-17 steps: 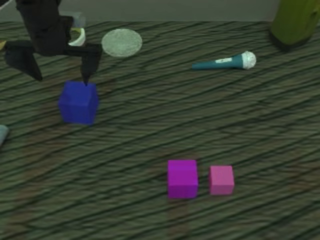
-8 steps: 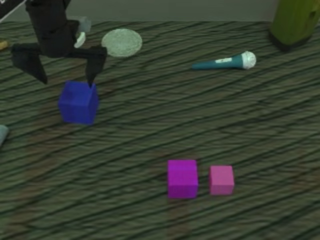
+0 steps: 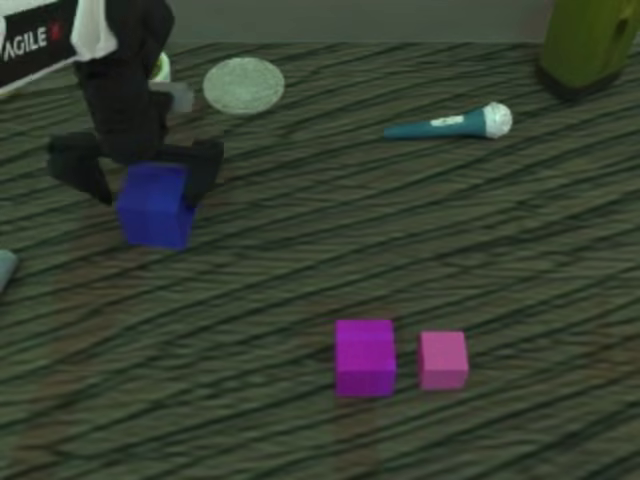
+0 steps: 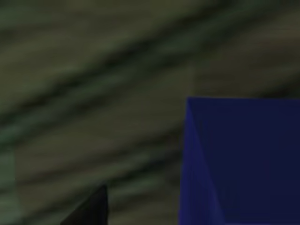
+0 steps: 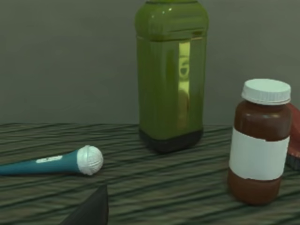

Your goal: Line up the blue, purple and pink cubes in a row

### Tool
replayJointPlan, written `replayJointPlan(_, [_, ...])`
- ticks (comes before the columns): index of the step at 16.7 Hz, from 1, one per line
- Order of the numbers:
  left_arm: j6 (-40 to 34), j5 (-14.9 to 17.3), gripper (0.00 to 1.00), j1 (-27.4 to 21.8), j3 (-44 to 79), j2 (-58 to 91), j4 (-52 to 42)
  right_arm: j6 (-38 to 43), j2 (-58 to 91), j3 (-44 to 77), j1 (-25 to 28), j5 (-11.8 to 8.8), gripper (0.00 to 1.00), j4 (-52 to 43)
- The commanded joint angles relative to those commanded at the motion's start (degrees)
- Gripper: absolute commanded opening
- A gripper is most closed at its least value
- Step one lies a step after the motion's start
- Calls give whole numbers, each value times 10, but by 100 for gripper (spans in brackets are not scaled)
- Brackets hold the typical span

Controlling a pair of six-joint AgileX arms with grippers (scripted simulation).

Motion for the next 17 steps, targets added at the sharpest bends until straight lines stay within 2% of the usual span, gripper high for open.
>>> replayJointPlan(3, [0,0,100,0,-31,10,36,0,0,0,0,0,100,0])
replayJointPlan(7, [0,0,100,0,-31,10,37,0,0,0,0,0,100,0])
replayJointPlan(17, [0,0,25,0,-31,10,37,0,0,0,0,0,100,0])
